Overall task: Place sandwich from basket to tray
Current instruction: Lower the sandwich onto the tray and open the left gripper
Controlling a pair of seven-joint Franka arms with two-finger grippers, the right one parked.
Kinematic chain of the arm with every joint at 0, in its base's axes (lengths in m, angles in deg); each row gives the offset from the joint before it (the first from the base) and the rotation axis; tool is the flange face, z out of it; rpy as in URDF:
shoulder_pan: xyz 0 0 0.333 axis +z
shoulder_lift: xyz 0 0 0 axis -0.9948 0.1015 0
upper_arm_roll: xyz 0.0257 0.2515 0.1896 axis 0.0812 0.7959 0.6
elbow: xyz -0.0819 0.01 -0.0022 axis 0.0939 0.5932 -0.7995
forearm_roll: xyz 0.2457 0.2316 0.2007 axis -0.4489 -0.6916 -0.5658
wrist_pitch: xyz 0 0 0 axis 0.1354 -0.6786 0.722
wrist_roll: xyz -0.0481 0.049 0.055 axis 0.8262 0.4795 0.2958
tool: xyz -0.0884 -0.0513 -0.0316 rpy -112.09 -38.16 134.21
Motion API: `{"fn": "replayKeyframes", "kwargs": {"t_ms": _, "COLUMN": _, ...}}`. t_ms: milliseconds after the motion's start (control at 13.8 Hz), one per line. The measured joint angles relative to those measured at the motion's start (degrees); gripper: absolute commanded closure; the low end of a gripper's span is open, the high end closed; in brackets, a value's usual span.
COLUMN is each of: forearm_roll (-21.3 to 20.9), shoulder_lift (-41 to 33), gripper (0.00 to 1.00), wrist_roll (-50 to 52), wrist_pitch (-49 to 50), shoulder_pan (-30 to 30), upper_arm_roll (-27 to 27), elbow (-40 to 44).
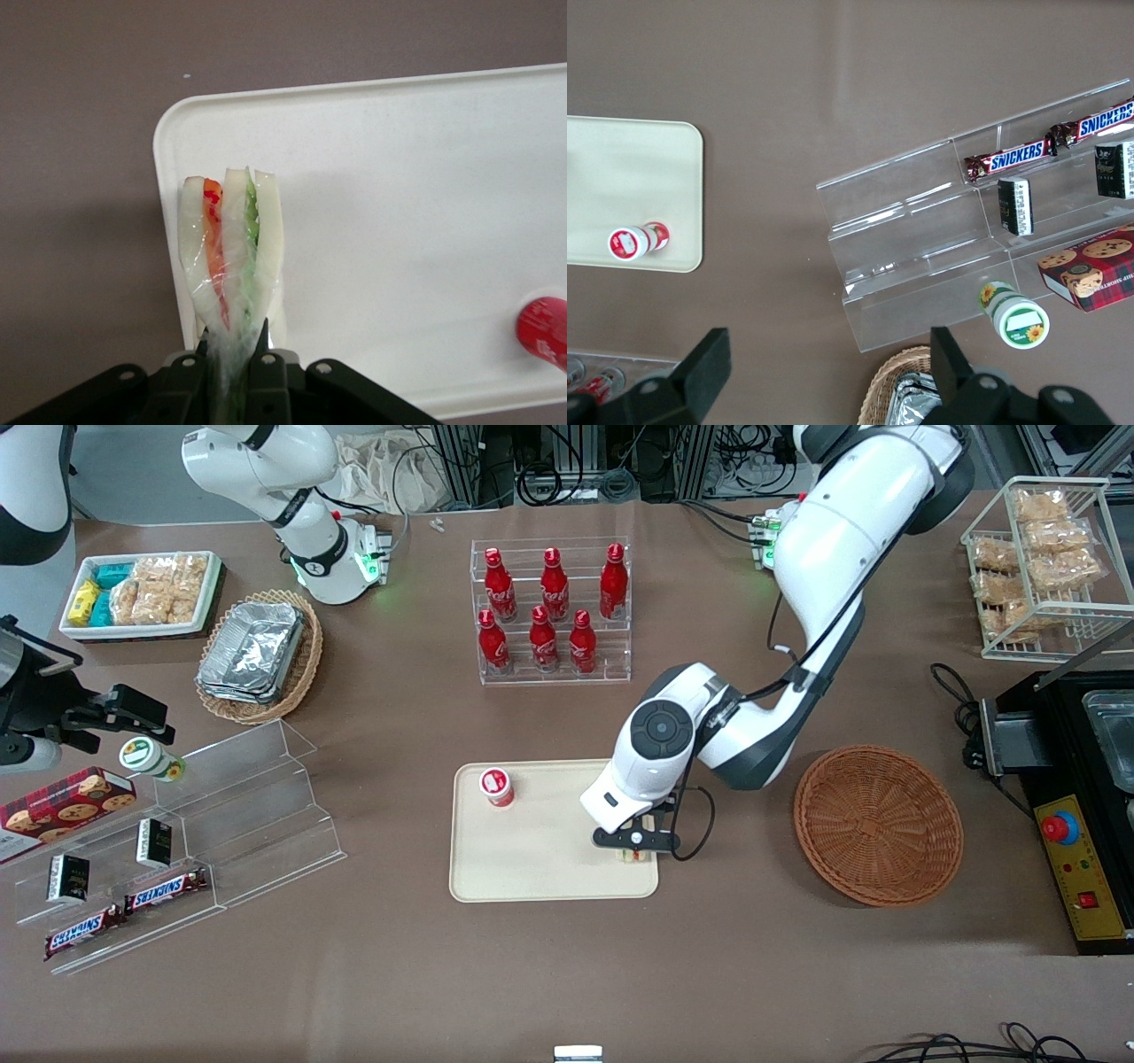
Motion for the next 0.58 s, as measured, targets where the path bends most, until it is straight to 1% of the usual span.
{"fn": "replayKeyframes", "kwargs": {"t_ms": 73, "forearm_roll": -0.17, "shoulder_lift": 1.10, "gripper": 0.96, "wrist_roll": 0.00, "wrist_pitch": -0.85, "shoulder_pan": 0.00, "upper_arm_roll": 0.00, "elbow": 0.00}}
{"fn": "replayKeyframes", "kwargs": {"t_ms": 145, "forearm_roll": -0.27, "shoulder_lift": 2.02, "gripper": 0.88, "wrist_roll": 0.00, "wrist_pitch": -1.66, "shoulder_pan": 0.00, "upper_arm_roll": 0.00, "elbow": -0.01}}
{"fn": "replayKeyframes", "kwargs": {"t_ms": 218, "forearm_roll": -0.32, "shoulder_lift": 2.75, "gripper": 0.71, "wrist_roll": 0.00, "wrist_pitch": -2.23, "shoulder_pan": 0.00, "upper_arm_roll": 0.00, "elbow": 0.00}}
{"fn": "replayKeyframes", "kwargs": {"t_ms": 290, "forearm_roll": -0.32, "shoulder_lift": 3.23, "gripper": 0.35, "wrist_roll": 0.00, "wrist_pitch": -2.45, "shoulder_pan": 0.00, "upper_arm_roll": 0.00, "elbow": 0.00}}
{"fn": "replayKeyframes", "kwargs": {"t_ms": 363, "forearm_roll": -0.32, "shoulder_lift": 3.45, "gripper": 0.01, "wrist_roll": 0.04, "wrist_pitch": -2.50, "shoulder_pan": 0.00, "upper_arm_roll": 0.00, "elbow": 0.00}}
{"fn": "replayKeyframes", "kwargs": {"t_ms": 581, "forearm_roll": -0.32, "shoulder_lift": 3.44, "gripper": 0.00, "wrist_roll": 1.38, "wrist_pitch": -2.41, "shoulder_pan": 0.00, "upper_arm_roll": -0.04, "elbow": 0.28}}
